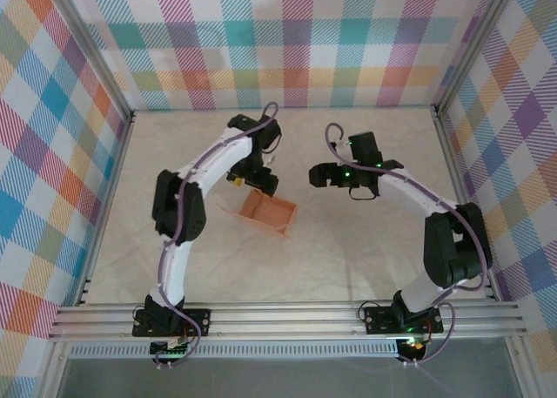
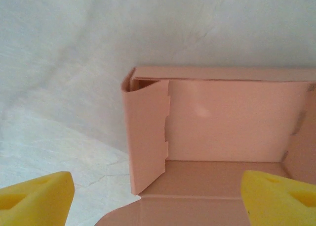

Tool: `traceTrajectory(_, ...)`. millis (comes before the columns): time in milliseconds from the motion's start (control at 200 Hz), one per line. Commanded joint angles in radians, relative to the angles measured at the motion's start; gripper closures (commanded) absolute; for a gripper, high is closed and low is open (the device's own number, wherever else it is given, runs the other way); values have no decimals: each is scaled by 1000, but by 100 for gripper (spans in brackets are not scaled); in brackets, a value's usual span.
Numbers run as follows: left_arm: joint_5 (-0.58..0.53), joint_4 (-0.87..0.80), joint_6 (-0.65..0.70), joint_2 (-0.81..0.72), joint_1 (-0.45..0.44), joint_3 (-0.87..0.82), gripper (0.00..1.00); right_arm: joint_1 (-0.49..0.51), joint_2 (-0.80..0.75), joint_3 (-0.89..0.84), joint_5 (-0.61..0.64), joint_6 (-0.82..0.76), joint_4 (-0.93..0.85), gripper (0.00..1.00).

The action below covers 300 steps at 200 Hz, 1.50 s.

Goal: Fold the paper box

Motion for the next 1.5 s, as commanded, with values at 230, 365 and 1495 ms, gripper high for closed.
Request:
traceTrajectory(230, -139, 452, -290, -642, 214, -540, 2, 208, 218, 207, 198, -154, -72, 14)
traceTrajectory(365, -170, 464, -358, -813, 294, -720, 0, 265, 329, 301, 201, -166, -86, 13)
traceTrajectory(1495, 181, 790, -496, -616, 334, -999, 0, -17, 5, -150, 289, 230, 180, 18)
